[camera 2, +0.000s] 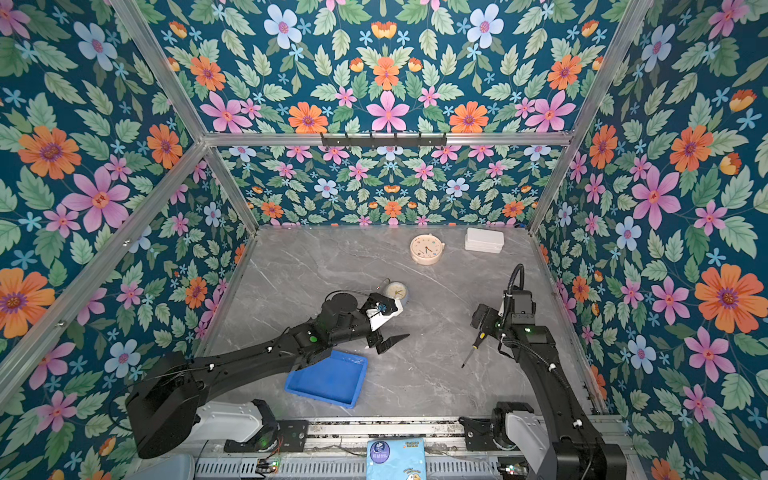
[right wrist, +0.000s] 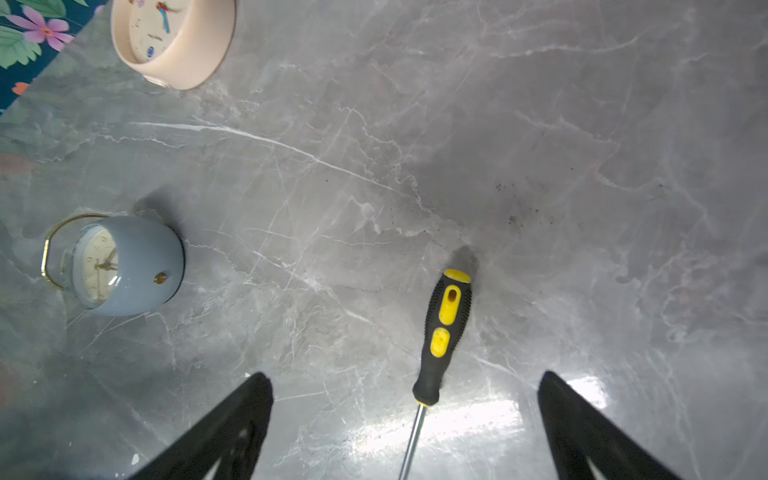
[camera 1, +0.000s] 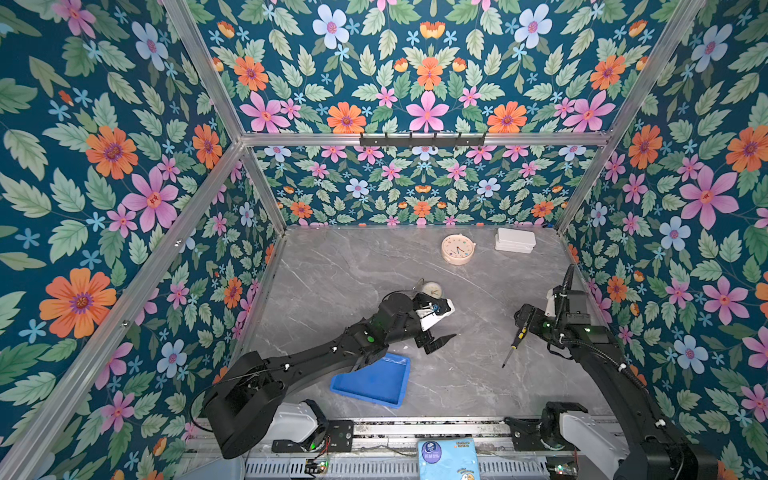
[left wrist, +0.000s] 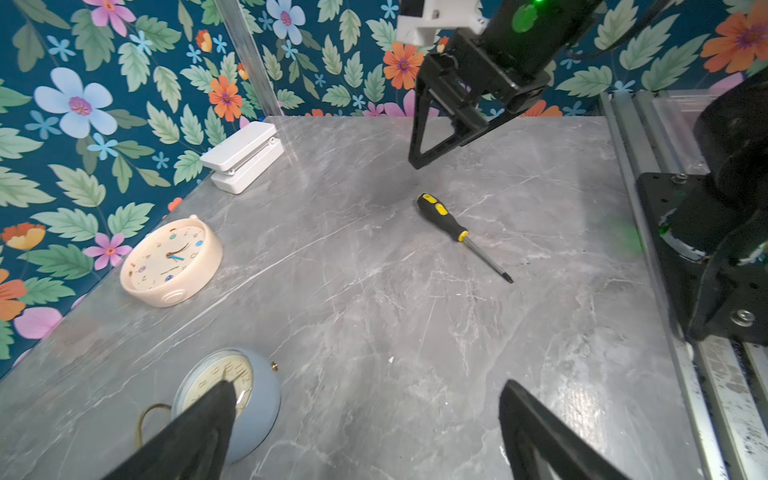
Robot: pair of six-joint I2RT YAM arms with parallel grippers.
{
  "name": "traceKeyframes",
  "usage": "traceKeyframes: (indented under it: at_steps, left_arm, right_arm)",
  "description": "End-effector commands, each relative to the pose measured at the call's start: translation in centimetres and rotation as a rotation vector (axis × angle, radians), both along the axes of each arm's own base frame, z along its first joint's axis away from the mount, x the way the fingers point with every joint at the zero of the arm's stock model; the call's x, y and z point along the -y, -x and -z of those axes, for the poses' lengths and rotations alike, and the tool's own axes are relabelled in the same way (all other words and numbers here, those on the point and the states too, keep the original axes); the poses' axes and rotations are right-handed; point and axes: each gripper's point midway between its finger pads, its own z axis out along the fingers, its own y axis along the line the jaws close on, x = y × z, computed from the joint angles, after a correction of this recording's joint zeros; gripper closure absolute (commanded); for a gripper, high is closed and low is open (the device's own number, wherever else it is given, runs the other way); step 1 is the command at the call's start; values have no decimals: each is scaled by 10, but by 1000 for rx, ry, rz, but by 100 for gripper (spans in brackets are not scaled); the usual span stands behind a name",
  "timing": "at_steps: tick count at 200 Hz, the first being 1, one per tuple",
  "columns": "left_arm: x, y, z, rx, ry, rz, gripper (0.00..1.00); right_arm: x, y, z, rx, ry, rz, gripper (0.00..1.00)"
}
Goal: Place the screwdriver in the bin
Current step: 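Move the right gripper over the screwdriver while the left arm reaches forward, then close the right gripper on the screwdriver handle and lift it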
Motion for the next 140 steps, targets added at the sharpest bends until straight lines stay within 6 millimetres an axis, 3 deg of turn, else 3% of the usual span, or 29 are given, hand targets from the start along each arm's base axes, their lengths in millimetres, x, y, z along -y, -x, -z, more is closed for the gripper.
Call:
traceKeyframes:
  at_steps: [1, 74, 140]
  left_arm:
    - [8, 8, 2, -4, -7, 37, 0]
    - [17, 16, 15, -32, -32, 66, 0]
    - [21, 15, 19, -51, -32, 60, 0]
  right_arm:
    - [6, -7, 6, -14, 5, 49, 1]
    - [17, -9, 51, -185, 10, 169, 2]
    - [12, -16, 74, -286, -30, 190, 36]
